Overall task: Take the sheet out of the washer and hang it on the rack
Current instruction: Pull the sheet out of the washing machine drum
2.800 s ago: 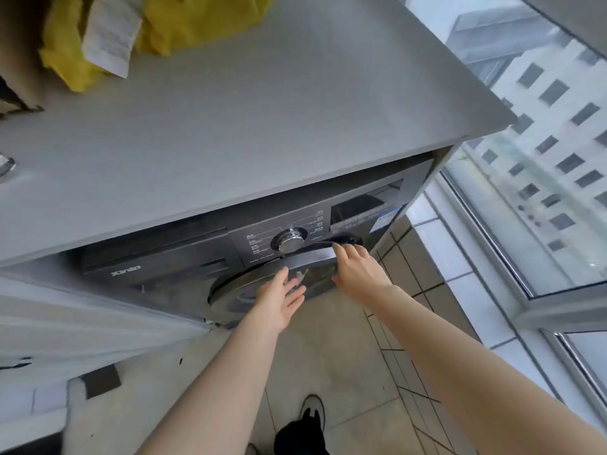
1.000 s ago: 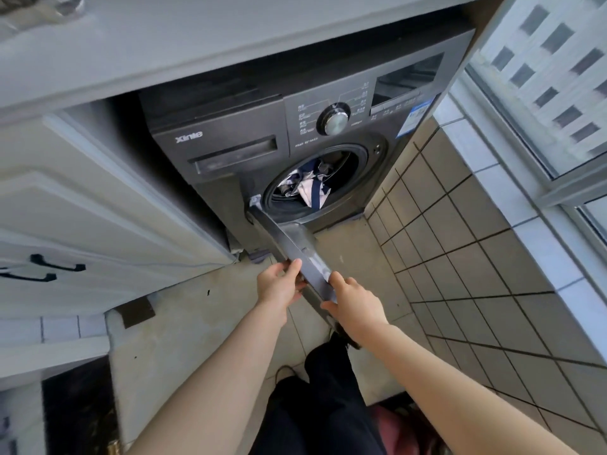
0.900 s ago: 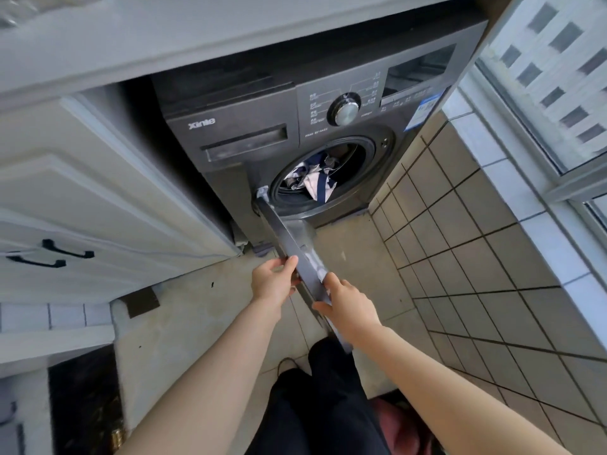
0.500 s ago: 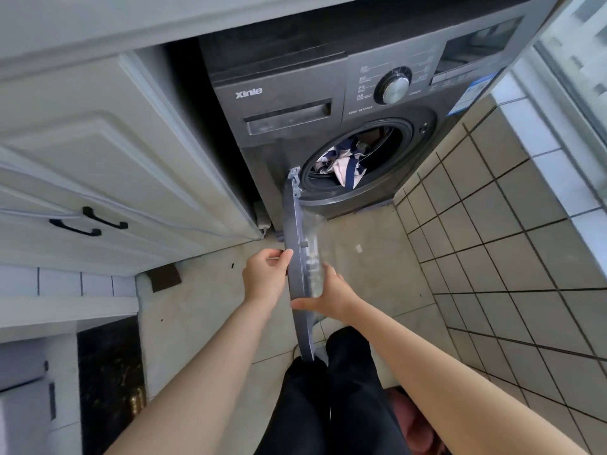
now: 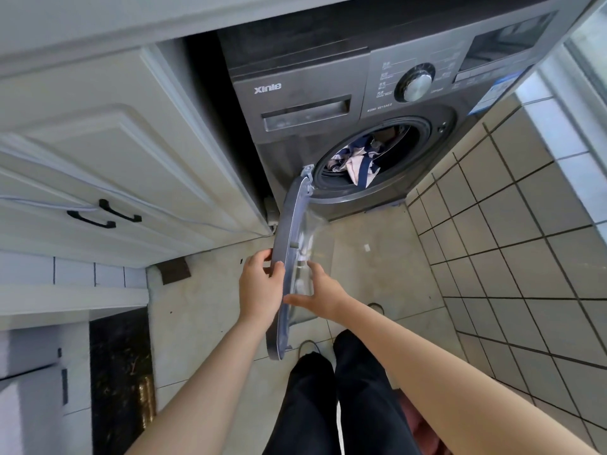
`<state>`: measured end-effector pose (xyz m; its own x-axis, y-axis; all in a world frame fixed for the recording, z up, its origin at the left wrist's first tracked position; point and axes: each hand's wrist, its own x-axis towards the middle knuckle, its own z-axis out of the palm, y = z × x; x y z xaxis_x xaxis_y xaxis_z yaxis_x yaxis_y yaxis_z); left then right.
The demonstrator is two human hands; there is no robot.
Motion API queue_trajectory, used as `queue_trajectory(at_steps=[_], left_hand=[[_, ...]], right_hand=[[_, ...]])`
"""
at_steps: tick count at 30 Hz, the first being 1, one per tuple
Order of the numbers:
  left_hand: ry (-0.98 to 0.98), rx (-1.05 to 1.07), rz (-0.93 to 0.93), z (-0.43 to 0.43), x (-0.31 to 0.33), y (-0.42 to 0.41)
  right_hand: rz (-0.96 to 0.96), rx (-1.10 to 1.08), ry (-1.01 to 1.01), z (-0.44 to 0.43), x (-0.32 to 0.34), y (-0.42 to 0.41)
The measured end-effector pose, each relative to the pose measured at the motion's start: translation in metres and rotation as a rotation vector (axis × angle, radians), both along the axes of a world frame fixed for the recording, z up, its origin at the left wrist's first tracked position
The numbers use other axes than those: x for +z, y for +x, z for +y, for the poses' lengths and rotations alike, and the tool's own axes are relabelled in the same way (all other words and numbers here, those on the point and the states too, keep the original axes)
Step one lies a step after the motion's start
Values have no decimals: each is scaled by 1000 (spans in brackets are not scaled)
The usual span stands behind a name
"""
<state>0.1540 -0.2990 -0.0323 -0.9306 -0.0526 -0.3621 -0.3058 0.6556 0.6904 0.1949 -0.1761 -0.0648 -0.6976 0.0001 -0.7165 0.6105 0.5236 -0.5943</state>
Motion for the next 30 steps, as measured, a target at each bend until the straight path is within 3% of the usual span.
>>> queue_trajectory(at_steps=[10,18,30], left_hand=[[-92,-182,393,59,21,-6],[-118,-270,278,162,-18,-36],[-414,-532,171,257,-174,-123]], right_hand=[[-1,-26,174,106,-7,4],[97,-21,298,224,-37,-33],[286,261,540,331,-138,-136]])
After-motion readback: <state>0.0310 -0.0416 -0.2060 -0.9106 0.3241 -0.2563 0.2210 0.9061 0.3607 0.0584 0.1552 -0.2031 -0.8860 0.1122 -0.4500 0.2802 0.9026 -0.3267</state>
